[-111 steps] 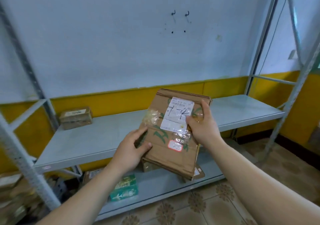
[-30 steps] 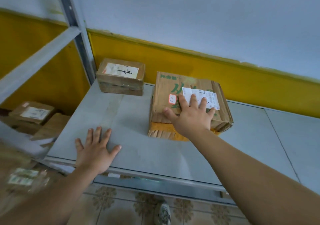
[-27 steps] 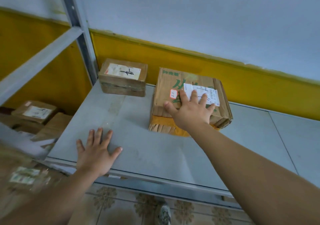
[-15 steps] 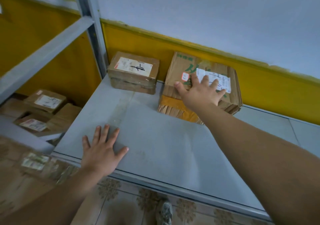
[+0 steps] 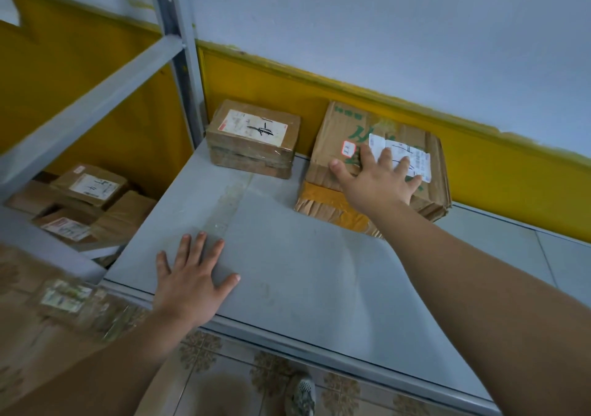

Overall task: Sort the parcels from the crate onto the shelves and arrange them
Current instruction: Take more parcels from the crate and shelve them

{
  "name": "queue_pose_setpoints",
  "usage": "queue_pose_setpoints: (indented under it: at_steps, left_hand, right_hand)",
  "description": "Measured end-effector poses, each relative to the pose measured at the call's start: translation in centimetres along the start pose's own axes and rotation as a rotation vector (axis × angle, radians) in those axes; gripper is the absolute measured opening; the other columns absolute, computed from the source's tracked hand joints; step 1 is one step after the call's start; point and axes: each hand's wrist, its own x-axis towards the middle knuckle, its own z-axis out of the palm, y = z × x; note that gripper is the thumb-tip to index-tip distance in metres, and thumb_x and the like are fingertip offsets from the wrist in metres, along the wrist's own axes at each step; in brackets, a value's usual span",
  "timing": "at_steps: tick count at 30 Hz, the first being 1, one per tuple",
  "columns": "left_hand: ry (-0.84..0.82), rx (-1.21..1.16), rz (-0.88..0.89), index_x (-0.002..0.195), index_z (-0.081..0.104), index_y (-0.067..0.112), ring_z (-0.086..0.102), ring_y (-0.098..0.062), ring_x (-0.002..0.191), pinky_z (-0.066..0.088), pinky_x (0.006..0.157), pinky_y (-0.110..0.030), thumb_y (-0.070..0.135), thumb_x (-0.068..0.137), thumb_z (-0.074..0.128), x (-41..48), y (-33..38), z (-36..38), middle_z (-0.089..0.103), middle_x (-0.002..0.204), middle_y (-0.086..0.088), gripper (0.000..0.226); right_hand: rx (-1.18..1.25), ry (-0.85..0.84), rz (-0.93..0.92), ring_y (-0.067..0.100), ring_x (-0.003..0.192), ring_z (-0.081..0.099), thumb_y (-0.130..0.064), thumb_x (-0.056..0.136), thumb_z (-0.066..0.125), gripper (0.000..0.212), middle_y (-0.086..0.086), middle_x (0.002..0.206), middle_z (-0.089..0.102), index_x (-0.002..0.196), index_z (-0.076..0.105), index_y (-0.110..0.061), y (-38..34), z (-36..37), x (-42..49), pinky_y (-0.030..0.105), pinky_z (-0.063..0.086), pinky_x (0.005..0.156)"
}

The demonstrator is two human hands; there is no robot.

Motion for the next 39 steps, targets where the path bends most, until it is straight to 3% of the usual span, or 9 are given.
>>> queue_pose_setpoints:
  at_steps: [9, 12, 15, 18, 22, 28, 39]
  left_hand:
    - [0.007, -0.020, -0.009, 0.151, -0.013, 0.039, -0.020, -0.024, 0.147, -0.006, 0.115, -0.058, 0.082, 0.067, -0.011, 0.1, 0.0, -0.3, -0.019, 0.161, 0.001, 0.095]
    - [-0.027, -0.056, -0.011, 0.152, -0.011, 0.040, -0.021, -0.023, 0.147, -0.007, 0.115, -0.058, 0.083, 0.079, 0.006, 0.1, -0.1, -0.3, -0.020, 0.161, 0.003, 0.086]
    - [-0.091, -0.108, -0.005, 0.152, -0.007, 0.041, -0.021, -0.021, 0.147, -0.008, 0.115, -0.057, 0.078, 0.087, 0.022, 0.0, -0.1, -1.0, -0.020, 0.161, 0.004, 0.081]
    - [-0.144, -0.150, 0.031, 0.154, 0.008, 0.035, -0.005, -0.024, 0.150, 0.005, 0.117, -0.056, 0.071, 0.089, 0.037, 0.2, -0.6, -3.2, -0.005, 0.163, 0.002, 0.080]
    - [-0.149, -0.296, 0.077, 0.151, 0.029, 0.024, 0.030, -0.025, 0.142, 0.029, 0.114, -0.042, 0.058, 0.091, 0.052, -0.2, -1.4, -7.5, 0.026, 0.158, -0.003, 0.073]
    - [-0.063, -0.372, 0.192, 0.150, 0.031, 0.024, 0.031, -0.025, 0.142, 0.029, 0.112, -0.035, 0.050, 0.093, 0.056, -3.2, -1.5, -13.5, 0.027, 0.158, -0.003, 0.068]
    - [0.131, -0.344, 0.265, 0.149, 0.032, 0.030, 0.032, -0.021, 0.142, 0.032, 0.113, -0.038, 0.050, 0.091, 0.058, -14.4, -1.1, -18.6, 0.031, 0.157, 0.003, 0.067]
  right_hand:
    - [-0.035, -0.020, -0.012, 0.043, 0.150, -0.001, -0.088, 0.082, 0.010, 0.089, 0.009, 0.166, 0.009, 0.157, 0.012, -0.038, -0.3, -0.3, 0.6, 0.070, 0.002, 0.113]
    - [0.010, -0.068, -0.012, 0.042, 0.151, -0.002, -0.090, 0.080, 0.016, 0.090, 0.007, 0.166, 0.008, 0.156, 0.013, -0.041, -0.3, -1.0, 0.6, 0.070, 0.001, 0.113]
    - [0.039, -0.145, -0.064, 0.041, 0.150, 0.008, -0.090, 0.079, 0.025, 0.088, 0.006, 0.163, 0.017, 0.153, 0.018, -0.043, 0.7, -2.6, 0.4, 0.068, 0.011, 0.114]
    - [-0.005, -0.135, -0.099, 0.039, 0.143, 0.027, -0.085, 0.082, 0.024, 0.089, 0.011, 0.157, 0.031, 0.153, 0.027, -0.032, 2.1, -4.0, -0.8, 0.059, 0.029, 0.112]
    - [-0.020, -0.106, -0.090, 0.036, 0.139, 0.037, -0.080, 0.086, 0.032, 0.088, 0.011, 0.155, 0.039, 0.152, 0.031, -0.022, 3.0, -5.5, -4.4, 0.048, 0.040, 0.107]
    - [-0.057, -0.070, -0.104, 0.030, 0.140, 0.039, -0.073, 0.092, 0.036, 0.081, 0.007, 0.156, 0.039, 0.154, 0.031, -0.021, 3.2, -7.0, -10.4, 0.042, 0.039, 0.106]
    - [-0.045, -0.010, -0.247, 0.030, 0.141, 0.038, -0.073, 0.091, 0.037, 0.080, 0.005, 0.157, 0.038, 0.155, 0.028, -0.025, 1.8, -10.1, -17.6, 0.044, 0.038, 0.110]
